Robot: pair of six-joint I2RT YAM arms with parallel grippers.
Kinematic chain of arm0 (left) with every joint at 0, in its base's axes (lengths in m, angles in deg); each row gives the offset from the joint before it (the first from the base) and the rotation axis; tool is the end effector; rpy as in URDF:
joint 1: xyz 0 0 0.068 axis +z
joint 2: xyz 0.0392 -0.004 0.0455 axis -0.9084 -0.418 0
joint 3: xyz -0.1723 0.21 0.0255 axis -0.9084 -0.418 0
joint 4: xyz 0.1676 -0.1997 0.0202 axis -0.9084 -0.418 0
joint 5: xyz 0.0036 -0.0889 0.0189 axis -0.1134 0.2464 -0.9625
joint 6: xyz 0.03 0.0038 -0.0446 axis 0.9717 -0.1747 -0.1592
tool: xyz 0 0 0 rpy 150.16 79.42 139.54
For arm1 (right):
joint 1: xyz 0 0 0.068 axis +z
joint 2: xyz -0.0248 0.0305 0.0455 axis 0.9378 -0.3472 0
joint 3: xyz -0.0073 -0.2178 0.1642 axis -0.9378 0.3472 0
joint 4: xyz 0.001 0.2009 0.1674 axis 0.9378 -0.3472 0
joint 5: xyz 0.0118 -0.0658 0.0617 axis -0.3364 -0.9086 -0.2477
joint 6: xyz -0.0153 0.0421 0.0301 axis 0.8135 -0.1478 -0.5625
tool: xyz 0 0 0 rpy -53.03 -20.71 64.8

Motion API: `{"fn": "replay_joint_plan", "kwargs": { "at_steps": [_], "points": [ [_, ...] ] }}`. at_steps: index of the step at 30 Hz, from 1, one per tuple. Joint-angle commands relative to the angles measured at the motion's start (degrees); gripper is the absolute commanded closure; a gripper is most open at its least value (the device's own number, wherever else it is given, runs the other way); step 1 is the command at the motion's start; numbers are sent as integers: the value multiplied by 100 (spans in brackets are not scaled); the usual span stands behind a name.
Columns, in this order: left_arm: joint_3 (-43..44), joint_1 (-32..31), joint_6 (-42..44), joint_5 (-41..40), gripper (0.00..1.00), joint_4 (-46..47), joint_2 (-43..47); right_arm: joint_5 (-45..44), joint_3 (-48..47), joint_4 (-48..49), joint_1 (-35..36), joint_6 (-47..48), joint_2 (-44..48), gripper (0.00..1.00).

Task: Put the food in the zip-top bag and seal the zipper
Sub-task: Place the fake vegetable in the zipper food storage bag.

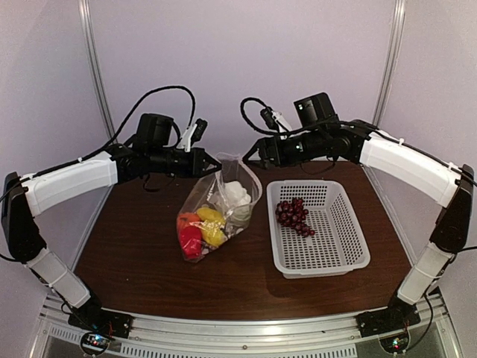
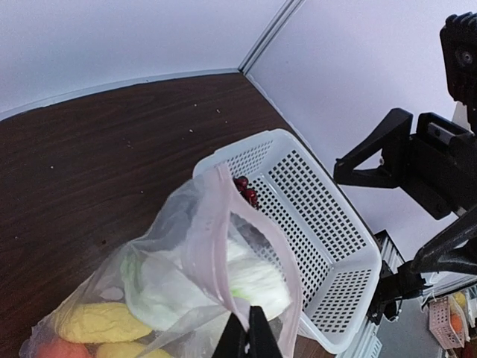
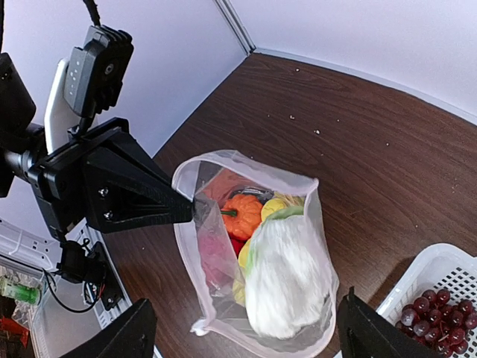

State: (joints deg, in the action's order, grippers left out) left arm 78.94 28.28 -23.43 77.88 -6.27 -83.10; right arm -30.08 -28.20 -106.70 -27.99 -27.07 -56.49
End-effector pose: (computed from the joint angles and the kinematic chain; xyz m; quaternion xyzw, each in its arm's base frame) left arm 0.2803 -0.2291 0.3324 0.1527 0.8237 -0.4344 0.3310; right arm 0.2739 0.2636 0.3802 -0.2685 0.8124 0.4036 0.3241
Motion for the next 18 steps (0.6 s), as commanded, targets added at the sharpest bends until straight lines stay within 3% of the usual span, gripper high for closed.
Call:
{"fn": "replay_joint_plan", "kwargs": {
  "at_steps": [1, 5, 8, 13, 18],
  "points": [
    [-82, -16, 70, 41, 100, 366, 90, 116, -69, 72, -20, 93, -222, 17],
    [-88, -16, 104, -3, 100, 336, 147, -544, -417, -326, -22, 420, -371, 16],
    [-117, -16, 110, -23, 100, 322, 215, -967, -230, -398, -22, 494, -306, 26],
    [-113, -16, 119, -24, 100, 333, 232, -1084, 196, -362, 27, 509, -261, 36],
    [-111, -16, 132, -18, 100, 353, 197, -976, 121, -401, 50, 504, -478, 39]
  ]
}}
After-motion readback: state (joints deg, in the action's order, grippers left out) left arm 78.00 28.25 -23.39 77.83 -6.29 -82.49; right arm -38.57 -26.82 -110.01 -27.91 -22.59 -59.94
